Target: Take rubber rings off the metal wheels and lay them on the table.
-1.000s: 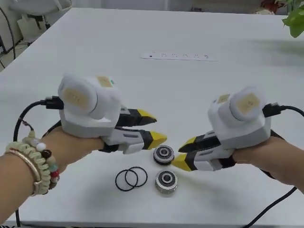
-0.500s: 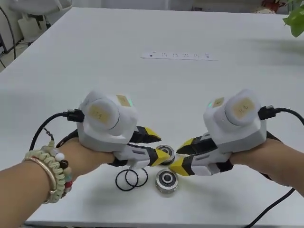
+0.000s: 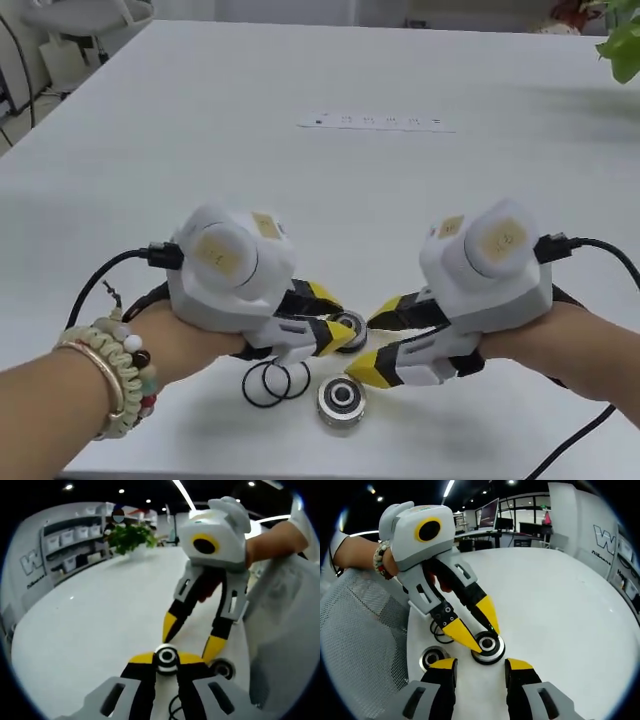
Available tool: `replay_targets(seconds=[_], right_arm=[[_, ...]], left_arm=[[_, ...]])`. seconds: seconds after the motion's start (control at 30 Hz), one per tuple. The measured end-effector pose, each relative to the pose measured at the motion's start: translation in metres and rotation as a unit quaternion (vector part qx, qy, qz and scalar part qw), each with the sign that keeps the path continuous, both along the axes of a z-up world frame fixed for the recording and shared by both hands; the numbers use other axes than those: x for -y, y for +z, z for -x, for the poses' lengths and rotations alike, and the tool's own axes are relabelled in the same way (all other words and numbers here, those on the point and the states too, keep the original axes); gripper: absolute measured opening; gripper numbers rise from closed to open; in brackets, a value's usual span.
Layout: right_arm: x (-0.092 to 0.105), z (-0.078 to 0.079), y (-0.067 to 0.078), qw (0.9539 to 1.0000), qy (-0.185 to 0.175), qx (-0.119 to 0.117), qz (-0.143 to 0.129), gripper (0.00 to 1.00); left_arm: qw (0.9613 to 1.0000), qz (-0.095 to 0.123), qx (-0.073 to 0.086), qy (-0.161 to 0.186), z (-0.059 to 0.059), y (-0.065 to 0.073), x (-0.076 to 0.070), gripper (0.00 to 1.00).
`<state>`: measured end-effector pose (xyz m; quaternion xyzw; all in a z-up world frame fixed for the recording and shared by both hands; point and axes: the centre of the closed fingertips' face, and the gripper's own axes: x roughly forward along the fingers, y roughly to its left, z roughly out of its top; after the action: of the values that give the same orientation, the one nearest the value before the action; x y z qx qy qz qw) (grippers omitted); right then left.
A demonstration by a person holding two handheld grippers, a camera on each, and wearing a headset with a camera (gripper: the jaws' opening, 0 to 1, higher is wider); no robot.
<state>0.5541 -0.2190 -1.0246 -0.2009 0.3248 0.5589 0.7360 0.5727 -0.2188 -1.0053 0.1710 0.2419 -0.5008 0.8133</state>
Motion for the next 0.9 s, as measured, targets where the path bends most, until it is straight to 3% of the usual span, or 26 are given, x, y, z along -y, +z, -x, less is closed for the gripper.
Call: replay_targets(seconds=[0.17, 0.57, 0.9], right_arm=[[-0.0028, -0.0058, 0.0036, 0.9998, -0.009, 0.013, -0.012, 0.35], [-0.0043, -0.0101, 0.0033, 0.9993, -0.004, 0.037, -0.009, 0.24], [-0.0013, -0.0091, 0.0045, 0.9993, 0.007, 0.037, -0.007, 0.2]], left_arm=[[0.9999, -0.002, 0.006, -0.009, 0.0009, -0.0003, 0.0013, 0.14], [0.9999, 0.008, 0.005, -0.005, 0.0, 0.0001, 0.0015, 0.14], [0.9999, 0.012, 0.005, -0.003, 0.0005, 0.0011, 0.0019, 0.14]])
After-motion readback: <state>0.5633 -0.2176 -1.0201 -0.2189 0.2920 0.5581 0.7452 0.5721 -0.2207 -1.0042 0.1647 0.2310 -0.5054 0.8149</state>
